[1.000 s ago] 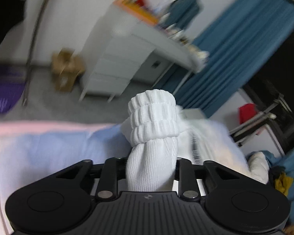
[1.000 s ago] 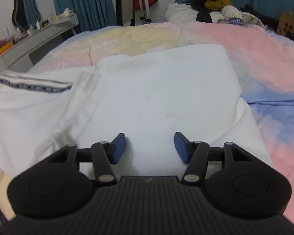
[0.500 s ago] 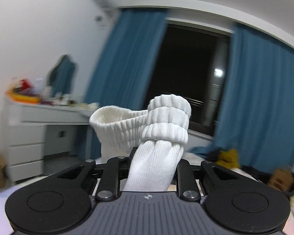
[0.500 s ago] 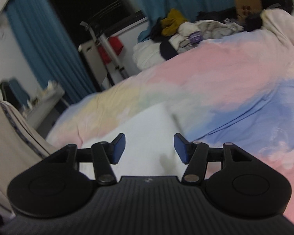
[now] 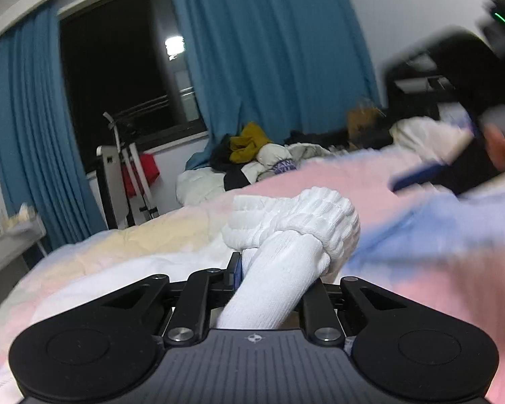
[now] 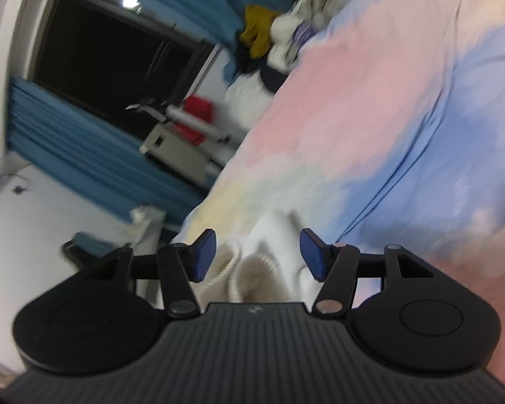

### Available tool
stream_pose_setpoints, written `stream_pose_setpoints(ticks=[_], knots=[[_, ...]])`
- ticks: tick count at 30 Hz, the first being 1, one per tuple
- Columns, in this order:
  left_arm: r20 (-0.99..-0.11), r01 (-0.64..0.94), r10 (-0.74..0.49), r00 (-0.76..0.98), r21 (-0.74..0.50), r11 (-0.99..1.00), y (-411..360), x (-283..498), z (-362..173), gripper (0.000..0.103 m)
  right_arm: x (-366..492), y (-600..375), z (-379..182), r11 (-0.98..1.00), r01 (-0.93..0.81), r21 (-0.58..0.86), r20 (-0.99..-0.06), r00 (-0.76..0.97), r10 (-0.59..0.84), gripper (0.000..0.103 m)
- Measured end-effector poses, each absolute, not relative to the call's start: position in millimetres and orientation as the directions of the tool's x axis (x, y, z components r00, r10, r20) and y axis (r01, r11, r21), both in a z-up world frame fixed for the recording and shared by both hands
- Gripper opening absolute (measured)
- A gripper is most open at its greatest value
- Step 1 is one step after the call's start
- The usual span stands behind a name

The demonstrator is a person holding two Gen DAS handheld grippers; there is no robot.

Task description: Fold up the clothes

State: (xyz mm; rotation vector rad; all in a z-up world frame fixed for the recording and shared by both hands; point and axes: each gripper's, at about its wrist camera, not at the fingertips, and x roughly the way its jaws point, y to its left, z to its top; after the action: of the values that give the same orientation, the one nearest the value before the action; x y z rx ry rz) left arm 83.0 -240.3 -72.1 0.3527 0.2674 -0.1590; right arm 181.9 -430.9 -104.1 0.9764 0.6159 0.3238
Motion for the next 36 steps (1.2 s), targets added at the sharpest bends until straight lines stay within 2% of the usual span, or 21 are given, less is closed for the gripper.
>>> stream_pose_setpoints(ticks=[1,5,7,9,11,13,15,16,17,20,22,28,31,36], knots=[[-0.286,0.207,-0.110,0.952,0.333,0.920,-241,83,-75,0.016,186,-429,-106,0.523,0.000,0.853,-0.331,0.773,0.541,0.055],[-0.320,0.250,-0.126,0.939,0.384,0.889,-237,73,-88,0.020,205,-409,-110,0.481,-0.072,0.874,-0.305,0.690,0.656,0.055],[-0.343,0.267,-0.125,0.931,0.406,0.874,-227,68,-96,0.026,216,-393,-112,0.494,-0.096,0.864,-0.323,0.647,0.691,0.055],[-0.370,0.276,-0.116,0.922,0.417,0.866,-213,61,-102,0.040,227,-376,-115,0.521,-0.109,0.847,-0.357,0.609,0.708,0.055],[-0.401,0.282,-0.102,0.911,0.422,0.862,-203,58,-104,0.050,238,-363,-123,0.539,-0.102,0.836,-0.387,0.587,0.711,0.055],[-0.412,0.286,-0.102,0.906,0.414,0.864,-194,55,-107,0.052,248,-351,-134,0.542,-0.091,0.835,-0.404,0.567,0.718,0.054],[-0.414,0.289,-0.109,0.904,0.402,0.869,-185,51,-109,0.053,259,-341,-145,0.532,-0.083,0.843,-0.407,0.550,0.730,0.044],[-0.415,0.291,-0.113,0.903,0.396,0.871,-181,49,-111,0.052,263,-336,-149,0.525,-0.089,0.847,-0.396,0.553,0.733,0.032],[-0.416,0.292,-0.116,0.902,0.390,0.873,-176,47,-112,0.049,265,-333,-152,0.515,-0.090,0.853,-0.382,0.564,0.732,0.027],[-0.419,0.297,-0.127,0.899,0.371,0.880,-163,41,-116,0.020,270,-323,-151,0.519,-0.096,0.849,-0.375,0.583,0.721,0.022],[-0.397,0.302,-0.148,0.906,0.361,0.882,-161,39,-114,0.012,273,-319,-138,0.559,-0.125,0.819,-0.392,0.590,0.706,0.021],[-0.311,0.345,-0.253,0.916,0.291,0.893,-178,43,-87,0.009,281,-338,-103,0.566,-0.197,0.801,-0.333,0.638,0.694,0.019],[-0.332,0.385,-0.291,0.897,0.265,0.884,-191,56,-91,0.009,285,-355,-96,0.601,-0.205,0.772,-0.336,0.671,0.661,0.019],[-0.405,0.430,-0.298,0.864,0.289,0.855,-204,69,-119,0.011,296,-367,-130,0.658,-0.140,0.740,-0.419,0.670,0.614,0.019]])
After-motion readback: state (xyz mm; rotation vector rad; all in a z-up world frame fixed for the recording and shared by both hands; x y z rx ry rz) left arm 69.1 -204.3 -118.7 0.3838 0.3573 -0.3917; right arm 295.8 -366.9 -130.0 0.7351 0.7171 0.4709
